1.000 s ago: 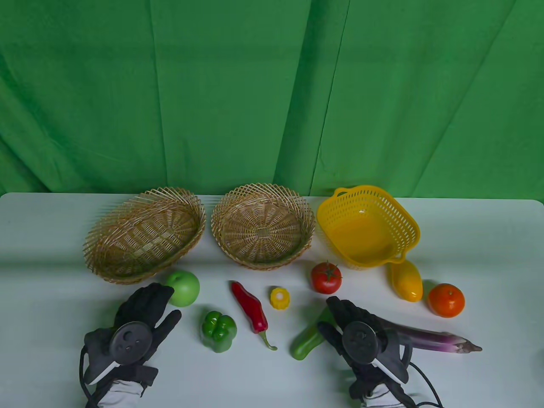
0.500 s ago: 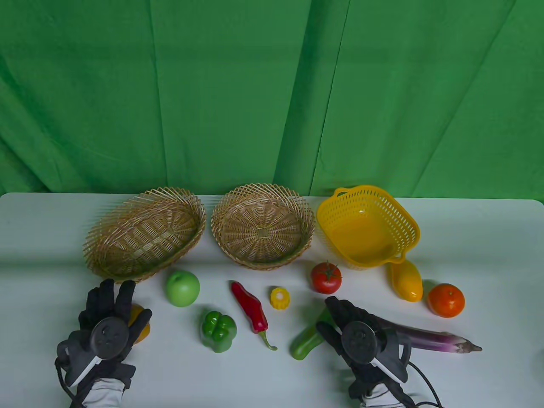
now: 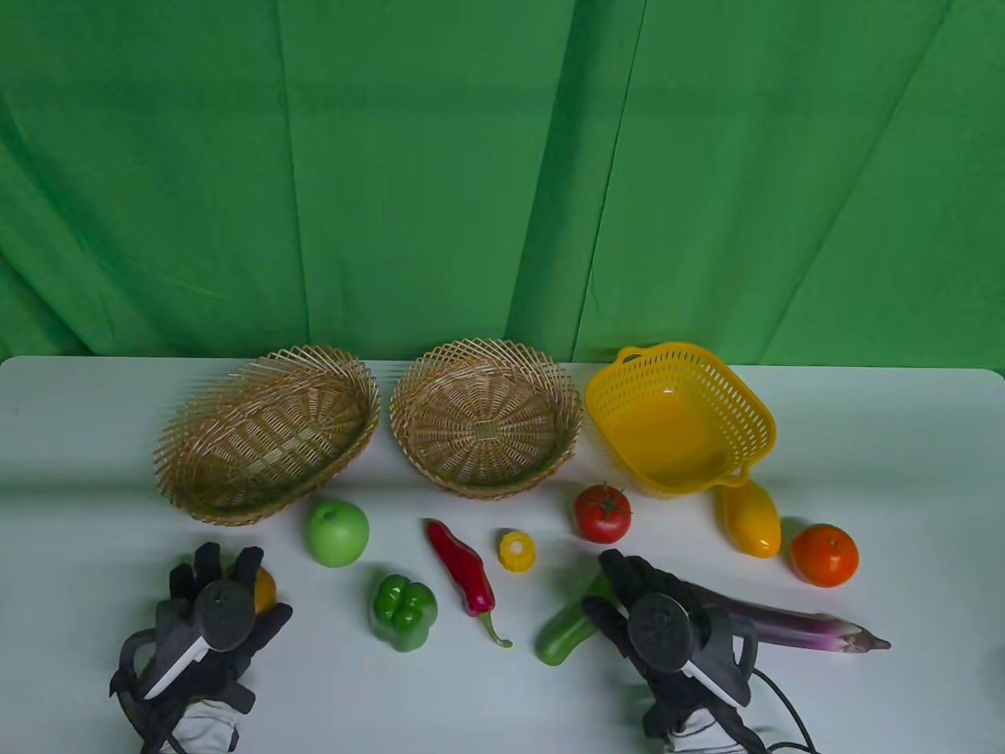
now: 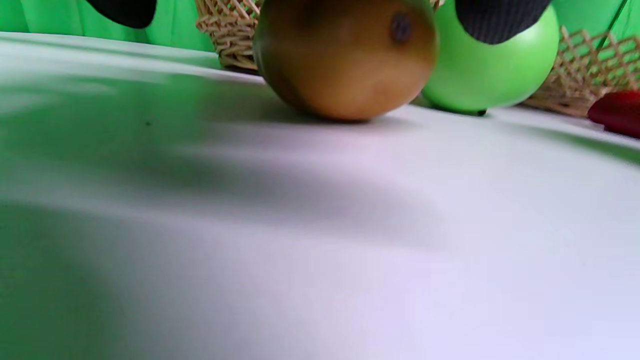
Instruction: Place 10 objects into 3 containers, with green background
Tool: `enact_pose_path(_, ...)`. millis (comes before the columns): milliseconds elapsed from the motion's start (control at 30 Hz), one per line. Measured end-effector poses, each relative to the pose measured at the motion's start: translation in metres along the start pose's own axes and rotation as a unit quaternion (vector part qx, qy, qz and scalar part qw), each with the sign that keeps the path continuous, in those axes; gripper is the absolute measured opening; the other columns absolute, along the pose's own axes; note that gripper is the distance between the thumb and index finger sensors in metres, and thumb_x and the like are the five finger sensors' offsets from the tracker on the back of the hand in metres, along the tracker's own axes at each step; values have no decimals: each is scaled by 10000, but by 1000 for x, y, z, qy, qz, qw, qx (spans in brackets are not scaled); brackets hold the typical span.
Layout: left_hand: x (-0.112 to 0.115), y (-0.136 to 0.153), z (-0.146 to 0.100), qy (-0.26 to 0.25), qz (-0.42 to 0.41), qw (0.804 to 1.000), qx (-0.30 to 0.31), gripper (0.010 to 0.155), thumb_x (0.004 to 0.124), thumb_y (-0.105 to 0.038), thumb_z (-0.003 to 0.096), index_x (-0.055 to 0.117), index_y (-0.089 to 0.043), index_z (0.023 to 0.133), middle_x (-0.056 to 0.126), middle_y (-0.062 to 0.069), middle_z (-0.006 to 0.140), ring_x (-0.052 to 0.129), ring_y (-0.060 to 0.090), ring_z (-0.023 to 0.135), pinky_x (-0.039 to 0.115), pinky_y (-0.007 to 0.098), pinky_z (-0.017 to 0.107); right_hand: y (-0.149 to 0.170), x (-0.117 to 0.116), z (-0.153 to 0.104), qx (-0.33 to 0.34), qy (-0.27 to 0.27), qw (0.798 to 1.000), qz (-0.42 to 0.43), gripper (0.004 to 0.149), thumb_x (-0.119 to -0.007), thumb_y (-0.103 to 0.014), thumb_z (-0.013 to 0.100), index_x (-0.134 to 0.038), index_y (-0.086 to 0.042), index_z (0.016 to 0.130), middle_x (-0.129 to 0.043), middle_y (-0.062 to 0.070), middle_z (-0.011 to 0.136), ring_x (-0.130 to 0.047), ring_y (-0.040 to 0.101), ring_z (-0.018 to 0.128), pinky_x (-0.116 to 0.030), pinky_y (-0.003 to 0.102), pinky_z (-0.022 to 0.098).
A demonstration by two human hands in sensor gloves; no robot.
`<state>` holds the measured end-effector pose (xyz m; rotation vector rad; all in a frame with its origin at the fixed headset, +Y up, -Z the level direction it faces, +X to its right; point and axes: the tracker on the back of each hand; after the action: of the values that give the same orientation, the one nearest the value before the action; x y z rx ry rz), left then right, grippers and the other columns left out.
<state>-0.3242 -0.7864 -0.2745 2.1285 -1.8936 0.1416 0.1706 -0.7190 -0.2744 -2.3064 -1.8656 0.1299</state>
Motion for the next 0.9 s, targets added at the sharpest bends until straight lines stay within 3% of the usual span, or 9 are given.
enact_pose_path(133, 3, -1, 5, 18, -17, 1000, -1, 832, 591, -671, 555, 116, -346, 1155, 77, 220, 1204, 294, 597, 1099, 468, 708, 711, -1, 3, -1, 1, 4, 1000, 8, 700, -529, -662, 536, -536, -278, 1122, -707, 126, 1119, -757, 433, 944, -601, 636, 720)
enact_pose_path(433, 1, -5, 13, -28, -10, 999, 14, 839, 712, -605, 518, 260, -295, 1153, 293, 279, 1183, 569, 531, 1043, 672, 508, 698, 0, 6, -2, 1, 8, 1000, 15, 700, -529, -662, 537, -536, -277, 1122, -708, 126, 1118, -758, 434, 942, -602, 635, 719)
enact_pose_path(700, -3, -8, 15, -62, 2, 998, 16, 852, 756, -599, 485, 379, -237, 1158, 447, 331, 1153, 710, 567, 967, 778, 468, 643, -1, 6, -2, 0, 3, 1000, 8, 698, -529, -661, 537, -537, -279, 1121, -709, 128, 1117, -759, 434, 942, -602, 635, 719)
enact_pose_path(900, -7, -5, 12, -61, -24, 998, 12, 848, 745, -590, 495, 371, -222, 1162, 438, 343, 1154, 707, 585, 961, 776, 477, 646, -1, 6, -2, 0, 3, 1000, 10, 700, -529, -661, 537, -535, -277, 1122, -708, 125, 1118, -757, 434, 943, -601, 635, 720)
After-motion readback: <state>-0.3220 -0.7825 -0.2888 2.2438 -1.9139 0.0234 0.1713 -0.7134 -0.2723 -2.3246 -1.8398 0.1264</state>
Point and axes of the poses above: the tracker on the back of each hand, its own y axis roughly to the little-finger side, its own z axis roughly from the wrist to the fingertips, x = y × z
